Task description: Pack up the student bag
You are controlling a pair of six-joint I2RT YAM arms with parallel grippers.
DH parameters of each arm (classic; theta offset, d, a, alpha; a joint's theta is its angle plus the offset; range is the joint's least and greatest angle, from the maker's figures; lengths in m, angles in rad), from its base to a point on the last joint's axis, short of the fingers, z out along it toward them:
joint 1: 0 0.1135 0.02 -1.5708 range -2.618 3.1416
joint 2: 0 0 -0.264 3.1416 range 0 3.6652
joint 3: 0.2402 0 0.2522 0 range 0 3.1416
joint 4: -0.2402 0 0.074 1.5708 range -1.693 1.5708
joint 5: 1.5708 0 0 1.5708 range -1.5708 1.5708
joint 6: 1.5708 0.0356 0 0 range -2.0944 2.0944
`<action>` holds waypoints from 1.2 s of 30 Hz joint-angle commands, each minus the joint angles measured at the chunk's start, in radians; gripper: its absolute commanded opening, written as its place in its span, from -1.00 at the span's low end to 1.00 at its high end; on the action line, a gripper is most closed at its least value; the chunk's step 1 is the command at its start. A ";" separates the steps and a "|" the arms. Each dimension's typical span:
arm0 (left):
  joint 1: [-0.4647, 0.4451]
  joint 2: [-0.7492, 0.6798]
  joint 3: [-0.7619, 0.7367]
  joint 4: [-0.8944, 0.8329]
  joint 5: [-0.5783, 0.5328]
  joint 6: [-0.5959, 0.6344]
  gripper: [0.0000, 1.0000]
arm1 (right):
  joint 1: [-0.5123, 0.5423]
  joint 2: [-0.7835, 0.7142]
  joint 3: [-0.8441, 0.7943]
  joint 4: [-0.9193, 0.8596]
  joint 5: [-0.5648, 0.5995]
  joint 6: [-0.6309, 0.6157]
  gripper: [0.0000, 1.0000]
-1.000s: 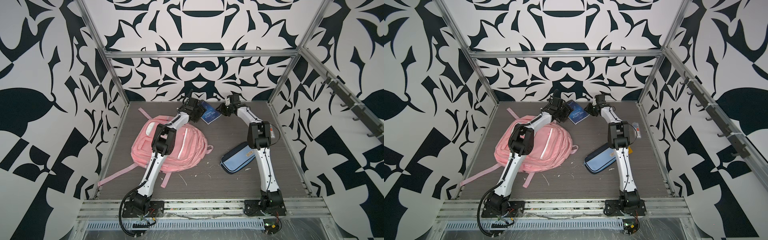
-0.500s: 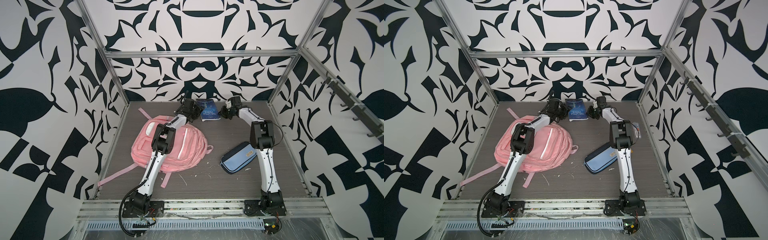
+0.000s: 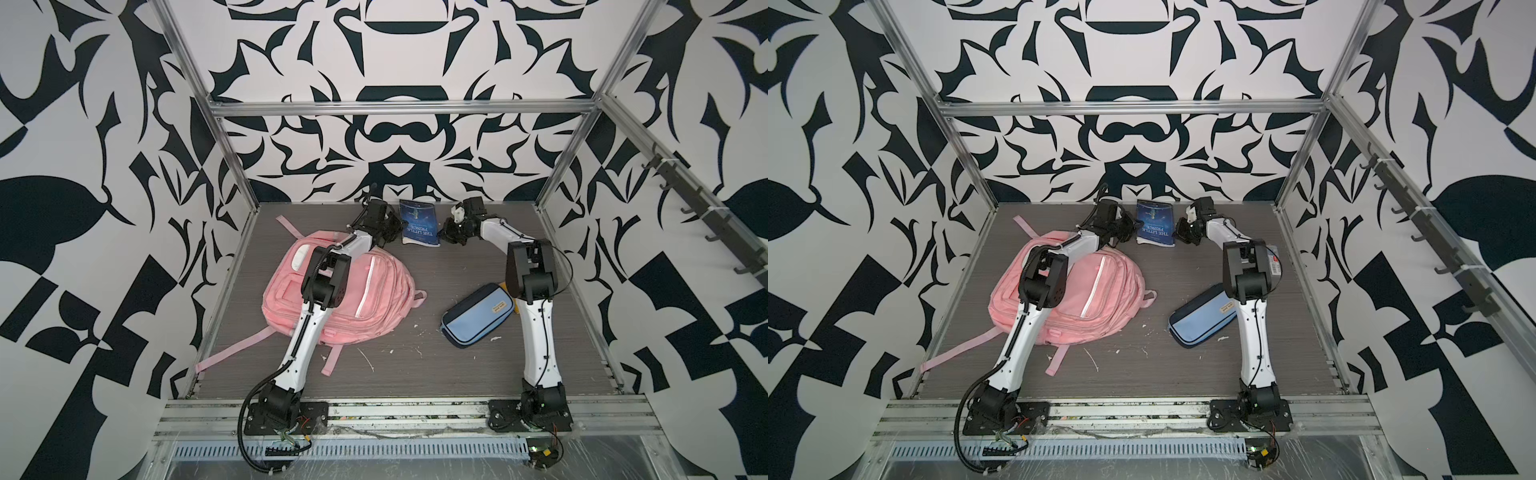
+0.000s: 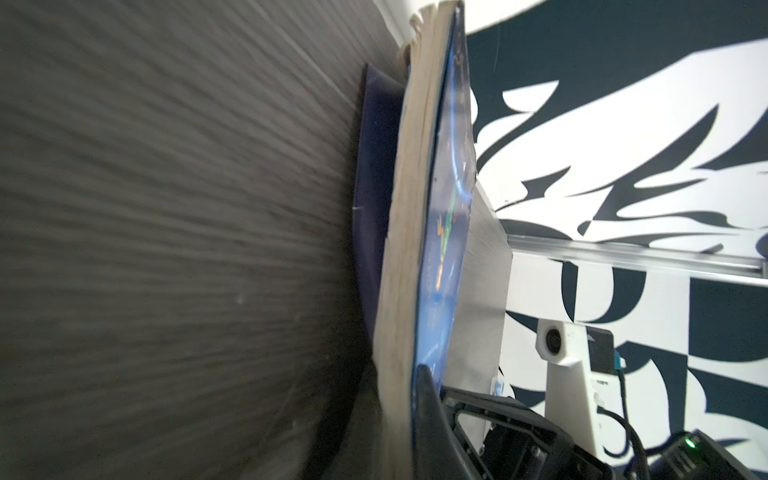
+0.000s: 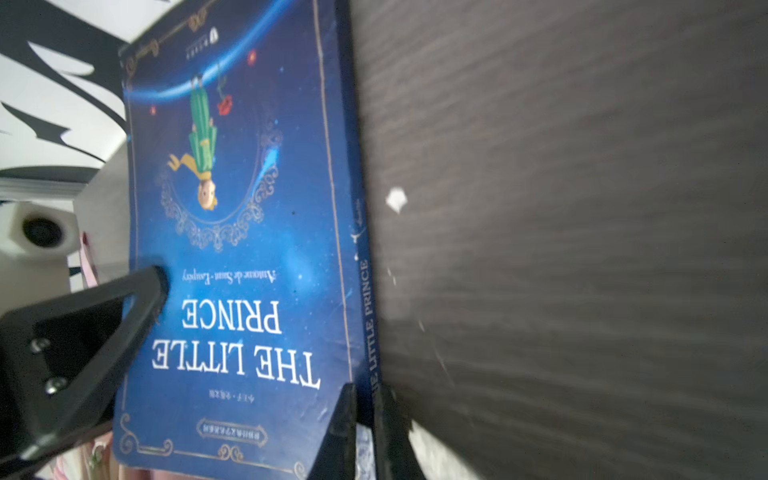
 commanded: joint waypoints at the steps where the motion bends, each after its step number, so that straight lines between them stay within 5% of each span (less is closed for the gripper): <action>1: -0.037 -0.080 -0.066 0.032 0.117 -0.013 -1.00 | 0.051 -0.130 -0.091 0.054 -0.132 -0.032 -0.63; 4: -0.028 -0.172 -0.152 0.085 0.124 -0.038 -1.00 | 0.042 -0.249 -0.169 0.093 -0.170 0.004 -0.42; 9: -0.005 -0.341 -0.337 0.220 0.106 -0.110 -1.00 | 0.023 -0.502 -0.404 0.247 -0.184 0.185 0.21; 15: 0.020 -0.512 -0.533 0.414 0.068 -0.212 -1.00 | 0.012 -0.791 -0.697 0.437 -0.133 0.419 0.51; 24: 0.009 -0.704 -0.723 0.563 -0.030 -0.323 -1.00 | 0.107 -1.116 -0.897 0.457 0.045 0.555 0.67; 29: -0.026 -0.741 -0.777 0.673 -0.059 -0.390 -1.00 | 0.234 -1.119 -0.986 0.612 0.089 0.604 0.70; 36: -0.081 -0.794 -0.848 0.711 -0.072 -0.404 -1.00 | 0.255 -1.077 -1.039 0.785 0.151 0.637 0.70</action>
